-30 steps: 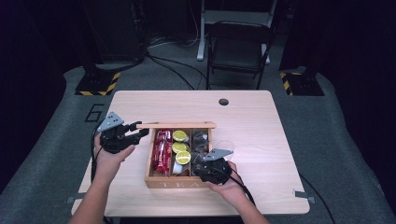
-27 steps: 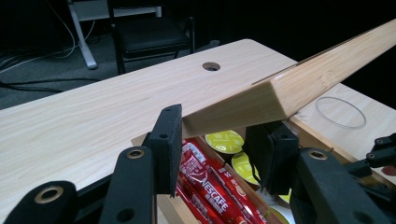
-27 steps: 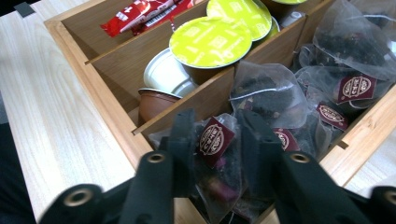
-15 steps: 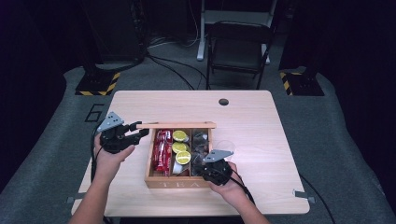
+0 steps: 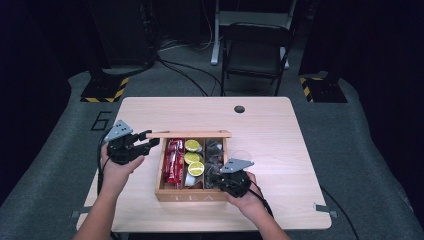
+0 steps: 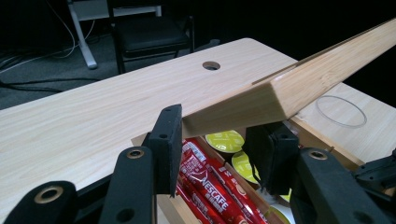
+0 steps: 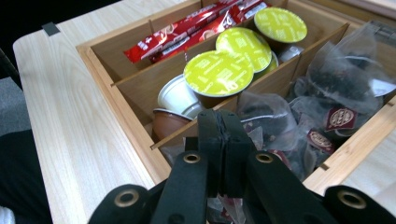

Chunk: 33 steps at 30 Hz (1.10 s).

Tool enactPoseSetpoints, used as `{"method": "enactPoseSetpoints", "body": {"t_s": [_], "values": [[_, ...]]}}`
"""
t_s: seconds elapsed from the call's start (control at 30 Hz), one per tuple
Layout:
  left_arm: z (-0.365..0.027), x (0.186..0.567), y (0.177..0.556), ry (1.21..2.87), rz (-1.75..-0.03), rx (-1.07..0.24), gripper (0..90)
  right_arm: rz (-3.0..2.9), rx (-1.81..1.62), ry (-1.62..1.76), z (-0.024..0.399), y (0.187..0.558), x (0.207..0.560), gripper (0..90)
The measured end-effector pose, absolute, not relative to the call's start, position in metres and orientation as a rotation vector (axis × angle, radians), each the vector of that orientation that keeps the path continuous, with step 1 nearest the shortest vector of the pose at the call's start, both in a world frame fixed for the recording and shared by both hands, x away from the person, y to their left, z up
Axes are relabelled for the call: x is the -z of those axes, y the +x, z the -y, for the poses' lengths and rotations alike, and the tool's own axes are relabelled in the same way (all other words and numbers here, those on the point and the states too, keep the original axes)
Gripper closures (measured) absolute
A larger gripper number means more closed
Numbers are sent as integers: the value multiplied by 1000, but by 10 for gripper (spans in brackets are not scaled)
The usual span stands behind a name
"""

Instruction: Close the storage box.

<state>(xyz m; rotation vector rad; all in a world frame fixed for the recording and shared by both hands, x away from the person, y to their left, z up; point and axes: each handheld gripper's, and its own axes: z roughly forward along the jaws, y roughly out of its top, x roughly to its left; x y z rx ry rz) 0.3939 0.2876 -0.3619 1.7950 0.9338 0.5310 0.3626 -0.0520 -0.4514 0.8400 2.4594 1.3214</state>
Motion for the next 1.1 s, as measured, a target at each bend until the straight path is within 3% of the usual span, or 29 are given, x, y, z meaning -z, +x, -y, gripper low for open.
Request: {"method": "enactPoseSetpoints", "body": {"t_s": [0.53, 1.1], "values": [[-285, 365, 389, 1808, -935, -556, 569, -2381, -1385, 809, 60, 361, 426, 891], [-285, 368, 383, 1800, -930, -577, 572, -2187, -1388, 919, 103, 378, 405, 891]]}}
